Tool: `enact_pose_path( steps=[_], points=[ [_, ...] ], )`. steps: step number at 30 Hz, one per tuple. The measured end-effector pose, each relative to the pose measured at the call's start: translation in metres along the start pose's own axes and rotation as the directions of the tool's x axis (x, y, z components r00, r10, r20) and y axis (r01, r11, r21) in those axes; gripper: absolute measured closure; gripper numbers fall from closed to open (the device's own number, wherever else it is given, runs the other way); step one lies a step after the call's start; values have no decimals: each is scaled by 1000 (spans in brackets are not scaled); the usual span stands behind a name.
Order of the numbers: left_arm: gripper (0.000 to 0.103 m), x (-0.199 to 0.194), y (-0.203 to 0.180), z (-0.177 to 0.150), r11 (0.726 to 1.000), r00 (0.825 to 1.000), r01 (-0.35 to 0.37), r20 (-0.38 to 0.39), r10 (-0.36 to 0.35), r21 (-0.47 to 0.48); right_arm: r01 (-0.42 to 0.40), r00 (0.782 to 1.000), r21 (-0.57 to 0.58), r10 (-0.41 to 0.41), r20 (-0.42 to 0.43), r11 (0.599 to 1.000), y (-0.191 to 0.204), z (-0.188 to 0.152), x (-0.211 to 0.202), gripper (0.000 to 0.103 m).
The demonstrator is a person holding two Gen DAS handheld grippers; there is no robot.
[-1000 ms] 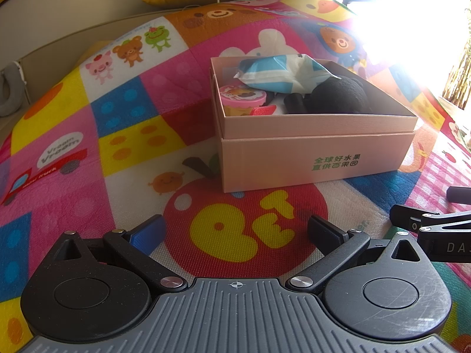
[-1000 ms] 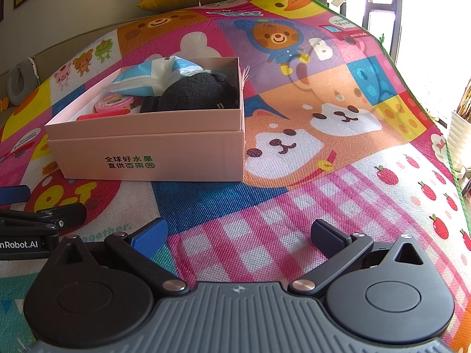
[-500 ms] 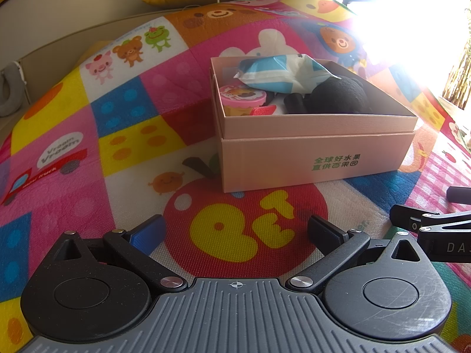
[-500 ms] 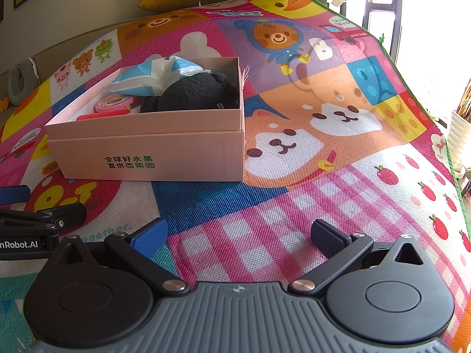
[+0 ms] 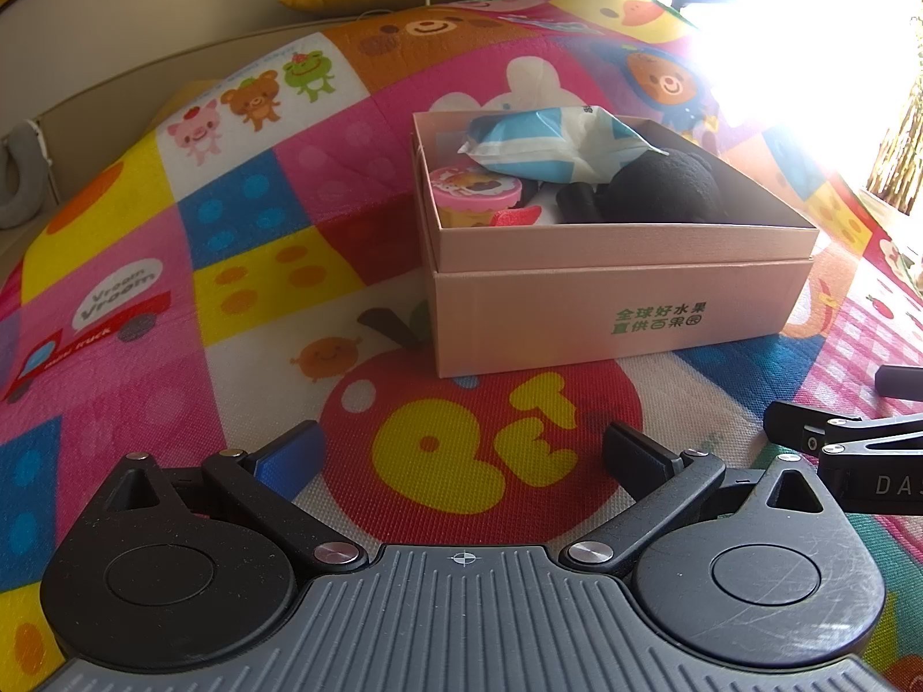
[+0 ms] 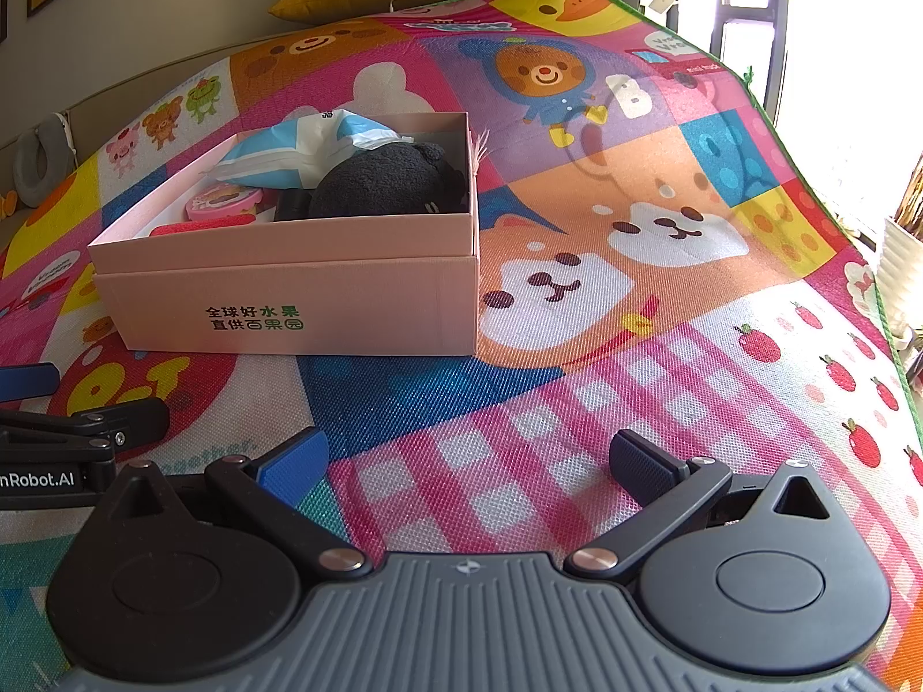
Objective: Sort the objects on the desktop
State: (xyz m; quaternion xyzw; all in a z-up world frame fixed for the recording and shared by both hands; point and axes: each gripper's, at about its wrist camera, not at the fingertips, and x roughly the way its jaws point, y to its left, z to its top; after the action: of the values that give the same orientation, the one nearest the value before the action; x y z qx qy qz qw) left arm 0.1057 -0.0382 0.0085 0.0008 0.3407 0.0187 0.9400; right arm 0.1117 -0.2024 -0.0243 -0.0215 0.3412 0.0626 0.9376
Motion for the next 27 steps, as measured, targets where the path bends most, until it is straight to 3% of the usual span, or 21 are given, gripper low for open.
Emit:
enact_pose_path(
  steps=[27],
  points=[
    [0,0,-1,0,1000,1000,-2,-2,2,1,0,1000,-1,0,0,1000,-1,0,0,0]
  ],
)
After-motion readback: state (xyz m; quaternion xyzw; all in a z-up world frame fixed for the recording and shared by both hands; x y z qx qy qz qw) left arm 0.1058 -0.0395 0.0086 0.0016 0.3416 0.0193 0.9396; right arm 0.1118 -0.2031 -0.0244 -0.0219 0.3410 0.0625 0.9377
